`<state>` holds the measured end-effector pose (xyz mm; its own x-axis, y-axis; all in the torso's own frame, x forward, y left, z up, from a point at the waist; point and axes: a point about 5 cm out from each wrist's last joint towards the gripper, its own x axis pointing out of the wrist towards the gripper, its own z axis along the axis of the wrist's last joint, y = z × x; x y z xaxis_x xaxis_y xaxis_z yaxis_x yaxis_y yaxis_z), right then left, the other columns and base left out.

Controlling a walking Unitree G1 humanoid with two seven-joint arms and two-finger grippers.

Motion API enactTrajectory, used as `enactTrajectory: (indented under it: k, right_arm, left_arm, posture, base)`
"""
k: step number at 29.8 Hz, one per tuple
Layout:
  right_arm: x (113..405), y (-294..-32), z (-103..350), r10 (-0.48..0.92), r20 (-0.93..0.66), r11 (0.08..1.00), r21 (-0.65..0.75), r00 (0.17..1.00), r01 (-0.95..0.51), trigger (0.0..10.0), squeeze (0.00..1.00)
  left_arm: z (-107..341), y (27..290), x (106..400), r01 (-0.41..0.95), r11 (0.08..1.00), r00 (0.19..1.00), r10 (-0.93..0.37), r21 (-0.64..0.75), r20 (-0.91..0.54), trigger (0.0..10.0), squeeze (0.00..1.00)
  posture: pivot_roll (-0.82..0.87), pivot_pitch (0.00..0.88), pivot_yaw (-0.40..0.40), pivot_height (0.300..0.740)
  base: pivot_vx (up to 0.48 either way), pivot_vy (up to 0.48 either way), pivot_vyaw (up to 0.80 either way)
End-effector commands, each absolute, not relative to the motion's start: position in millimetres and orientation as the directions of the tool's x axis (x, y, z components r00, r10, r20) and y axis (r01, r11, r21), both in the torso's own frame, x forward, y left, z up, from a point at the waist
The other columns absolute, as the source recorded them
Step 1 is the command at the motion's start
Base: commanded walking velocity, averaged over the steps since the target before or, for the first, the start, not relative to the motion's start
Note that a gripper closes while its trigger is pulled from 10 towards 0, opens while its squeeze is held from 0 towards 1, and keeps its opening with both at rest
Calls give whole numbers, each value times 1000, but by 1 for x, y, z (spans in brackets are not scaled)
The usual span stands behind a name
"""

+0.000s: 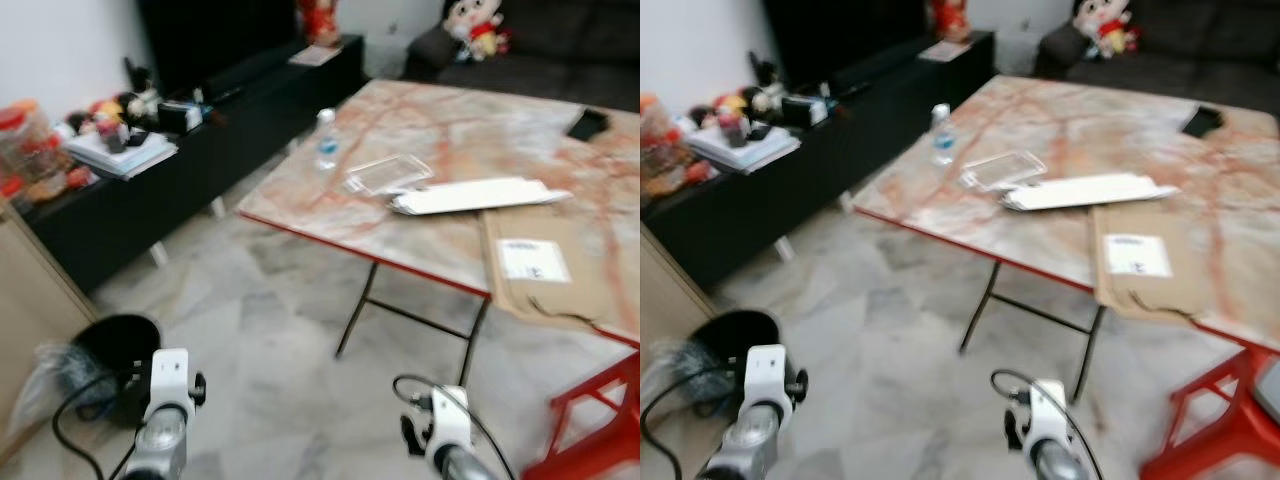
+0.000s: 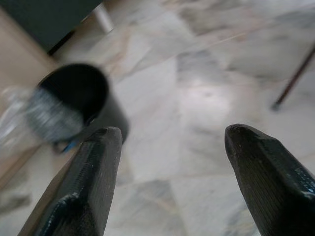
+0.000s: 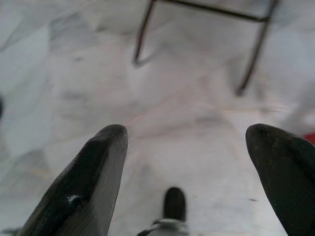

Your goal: Picking trash to rubbish bin

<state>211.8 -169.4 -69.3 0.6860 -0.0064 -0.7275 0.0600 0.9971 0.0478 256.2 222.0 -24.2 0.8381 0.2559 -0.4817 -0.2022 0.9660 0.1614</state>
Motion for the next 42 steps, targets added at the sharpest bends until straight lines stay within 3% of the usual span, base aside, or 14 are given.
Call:
enactTrajectory:
  k: [1, 42]
  right_arm:
    - [215, -161, -68, 12, -724, 997, 64, 689, 50, 10000, 0]
    - [213, -157, -69, 22, -727, 996, 74, 687, 47, 10000, 0]
  left_arm:
    - [-23, 227, 256, -209, 964, 835, 264, 166, -482, 10000, 0]
    - [-22, 230, 256, -213, 959, 839, 277, 186, -468, 10000, 0]
  posture:
    - [15, 0, 30, 740]
    - [28, 0, 27, 740]
  base:
    - [0, 0, -725]
    - [0, -28, -723]
